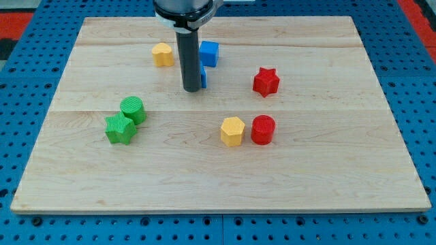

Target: Push yellow heart to yellow hexagon

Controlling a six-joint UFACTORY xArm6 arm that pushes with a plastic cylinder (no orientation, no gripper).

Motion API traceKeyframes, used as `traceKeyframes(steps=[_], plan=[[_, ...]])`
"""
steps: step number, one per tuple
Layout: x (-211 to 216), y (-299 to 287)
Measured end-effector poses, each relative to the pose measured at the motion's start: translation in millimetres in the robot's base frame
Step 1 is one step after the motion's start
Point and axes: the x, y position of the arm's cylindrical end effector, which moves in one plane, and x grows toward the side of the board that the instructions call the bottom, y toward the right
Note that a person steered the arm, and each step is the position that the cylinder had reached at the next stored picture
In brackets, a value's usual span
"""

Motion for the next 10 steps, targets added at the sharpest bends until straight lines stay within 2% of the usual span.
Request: traceKeyframes(steps=[4, 7, 10], plan=[[-33, 1], [-30, -68], [-75, -100]])
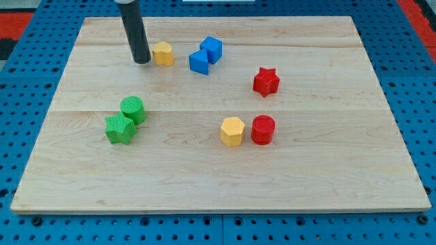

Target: Push yellow heart to yellow hexagon

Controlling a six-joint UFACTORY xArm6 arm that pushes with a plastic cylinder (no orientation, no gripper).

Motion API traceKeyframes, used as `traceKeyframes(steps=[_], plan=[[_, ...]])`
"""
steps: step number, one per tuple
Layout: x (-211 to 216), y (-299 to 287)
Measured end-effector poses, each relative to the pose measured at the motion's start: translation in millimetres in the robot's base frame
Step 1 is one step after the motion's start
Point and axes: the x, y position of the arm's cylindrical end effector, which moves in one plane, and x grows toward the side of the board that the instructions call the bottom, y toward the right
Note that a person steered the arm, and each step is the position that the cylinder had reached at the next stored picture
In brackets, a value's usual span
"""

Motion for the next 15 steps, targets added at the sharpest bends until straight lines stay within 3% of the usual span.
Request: traceKeyframes(steps=[2, 5, 15], plan=[[-44, -6], [-50, 35], [54, 35]])
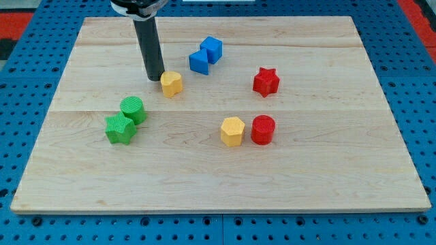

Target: Push yellow heart to yellow hexagon

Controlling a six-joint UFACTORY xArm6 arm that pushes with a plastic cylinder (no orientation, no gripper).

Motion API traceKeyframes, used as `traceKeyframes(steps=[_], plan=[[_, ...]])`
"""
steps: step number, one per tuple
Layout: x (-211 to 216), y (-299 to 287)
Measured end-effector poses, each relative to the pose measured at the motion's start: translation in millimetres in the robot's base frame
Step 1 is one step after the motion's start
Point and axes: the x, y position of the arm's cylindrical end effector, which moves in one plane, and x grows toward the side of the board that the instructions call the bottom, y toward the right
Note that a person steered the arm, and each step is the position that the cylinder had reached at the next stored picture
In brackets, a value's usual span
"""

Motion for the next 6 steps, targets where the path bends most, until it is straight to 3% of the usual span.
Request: traceKeyframes(steps=[6], plan=[[52, 63]])
